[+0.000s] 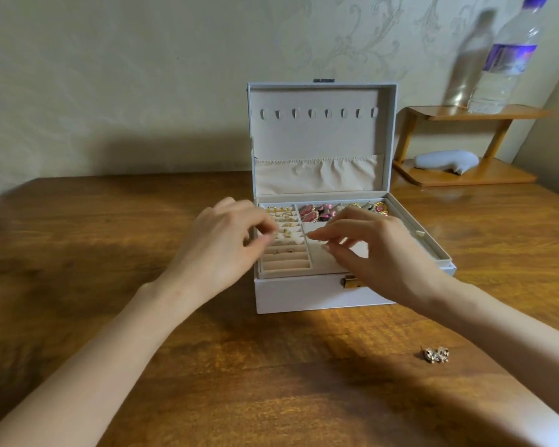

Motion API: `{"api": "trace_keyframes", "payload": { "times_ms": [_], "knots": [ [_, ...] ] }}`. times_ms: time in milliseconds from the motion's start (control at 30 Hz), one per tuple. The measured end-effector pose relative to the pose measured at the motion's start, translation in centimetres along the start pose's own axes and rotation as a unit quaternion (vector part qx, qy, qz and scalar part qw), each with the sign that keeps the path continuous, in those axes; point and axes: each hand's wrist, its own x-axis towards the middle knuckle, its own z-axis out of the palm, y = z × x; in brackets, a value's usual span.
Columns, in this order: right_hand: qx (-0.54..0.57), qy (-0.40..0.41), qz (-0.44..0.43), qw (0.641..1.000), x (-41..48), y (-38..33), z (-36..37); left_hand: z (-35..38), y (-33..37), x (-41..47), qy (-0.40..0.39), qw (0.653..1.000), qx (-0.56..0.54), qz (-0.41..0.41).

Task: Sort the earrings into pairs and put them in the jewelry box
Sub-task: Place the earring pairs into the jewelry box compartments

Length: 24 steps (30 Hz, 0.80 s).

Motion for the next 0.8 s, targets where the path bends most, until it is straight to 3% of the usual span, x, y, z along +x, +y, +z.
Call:
{"api": "trace_keyframes", "payload": {
  "times_ms": [133, 367, 600, 700, 800],
  "knots": [
    [-0.023, 0.015, -0.005, 1.000, -1.6, 0.2, -1.5, -0.9, -0.3, -0.1, 0.095, 0.995, -0.015, -0.024],
    [-0.065, 0.031, 0.001, 0.997, -5.3, 0.7, -4.4, 0.4, 2.5, -2.2, 0.089, 0.995, -0.040, 0.035],
    [-0.117, -0.008, 0.066, 0.991, -10.8, 1.9, -5.9, 4.7, 9.8, -4.3, -0.039, 0.983, -0.081, 0.163],
    [-0.114, -0.038, 0.118, 0.986, -12.9, 2.5, -5.6, 6.6, 12.1, -4.3, -0.121, 0.977, -0.096, 0.149],
    [-0.084, -0.048, 0.138, 0.986, -13.7, 2.8, -5.2, 8.0, 13.2, -3.6, -0.151, 0.974, -0.104, 0.135]
  ]
}}
